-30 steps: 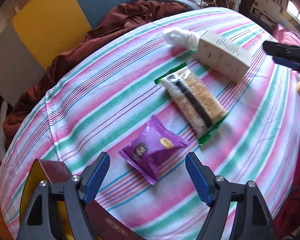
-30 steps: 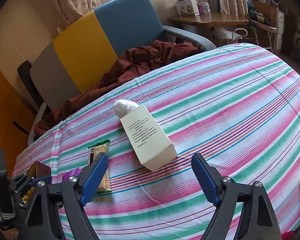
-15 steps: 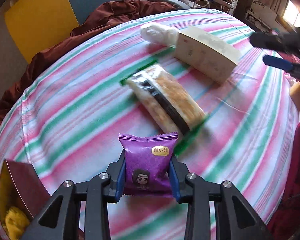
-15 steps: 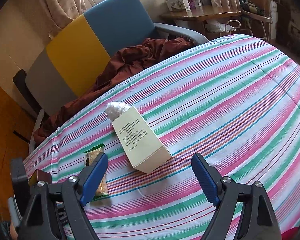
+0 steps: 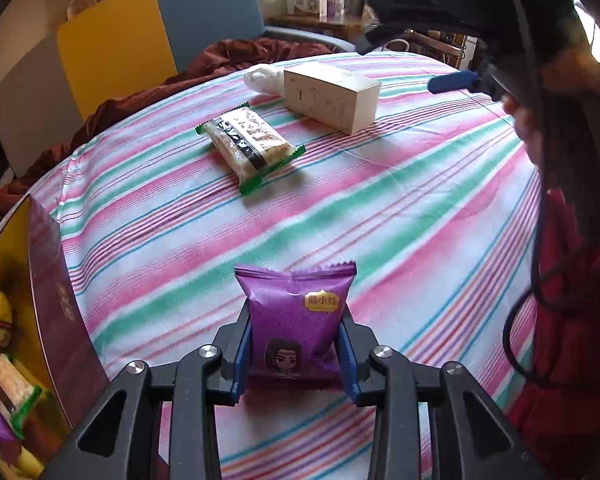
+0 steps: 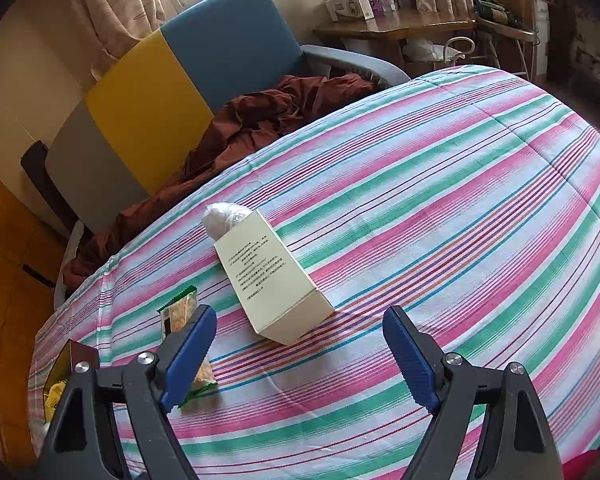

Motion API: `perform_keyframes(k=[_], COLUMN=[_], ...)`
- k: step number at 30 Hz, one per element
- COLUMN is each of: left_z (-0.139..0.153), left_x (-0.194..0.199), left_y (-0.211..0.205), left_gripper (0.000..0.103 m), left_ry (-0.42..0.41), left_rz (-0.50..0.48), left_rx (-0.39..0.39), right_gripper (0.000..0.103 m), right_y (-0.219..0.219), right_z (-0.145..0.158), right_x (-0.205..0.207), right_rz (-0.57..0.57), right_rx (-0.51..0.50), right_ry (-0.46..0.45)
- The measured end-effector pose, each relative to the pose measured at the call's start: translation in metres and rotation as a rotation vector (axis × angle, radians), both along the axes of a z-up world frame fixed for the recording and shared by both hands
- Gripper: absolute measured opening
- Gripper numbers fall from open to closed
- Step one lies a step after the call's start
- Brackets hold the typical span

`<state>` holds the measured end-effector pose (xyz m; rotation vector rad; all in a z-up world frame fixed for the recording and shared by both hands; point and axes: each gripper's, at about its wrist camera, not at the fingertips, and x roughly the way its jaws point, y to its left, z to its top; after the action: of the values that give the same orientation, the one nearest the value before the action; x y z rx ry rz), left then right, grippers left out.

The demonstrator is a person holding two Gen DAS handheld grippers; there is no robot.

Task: Organize objects
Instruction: 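Grasp the white box with the right tool while the left tool lifts the purple packet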

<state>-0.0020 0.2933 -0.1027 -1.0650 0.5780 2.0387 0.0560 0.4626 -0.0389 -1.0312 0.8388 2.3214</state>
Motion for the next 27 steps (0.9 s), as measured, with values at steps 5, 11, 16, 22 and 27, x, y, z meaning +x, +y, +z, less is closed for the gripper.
perform_keyframes(k=[5,11,16,22,27], left_z=[-0.003,-0.008,-0.01,-0.011,-0.011], left_x=[0.005,0.005,0.002,0.0,0.001], left_y=[-0.011,-0.016,-0.017,-0.019,-0.021], left_gripper=[0.034,0.034,0.034,0.034,0.034], left_ry=[0.007,0.021,0.005,-0.005,0.0], left_rz=[0.007,0.001,0.002,-0.002,-0.005], left_rx=[0.066,0.107,0.135,0.164,0.174], right_gripper=[0.086,0.086,0.086,0.086,0.089], right_y=[-0.006,-0.014,-0.019,-0.026,-0.018], right_z=[0.0,-0.001,-0.001,0.009,-0.006], right_x=[-0.004,-0.01,-0.013,-0.038,-0.078], right_rz=[0.02,0.044,0.064,0.122,0.223], right_rx=[0.04,0.098,0.121,0.203,0.243], right_ry=[-0.018,-0.053,-0.062,-0.12,-0.282])
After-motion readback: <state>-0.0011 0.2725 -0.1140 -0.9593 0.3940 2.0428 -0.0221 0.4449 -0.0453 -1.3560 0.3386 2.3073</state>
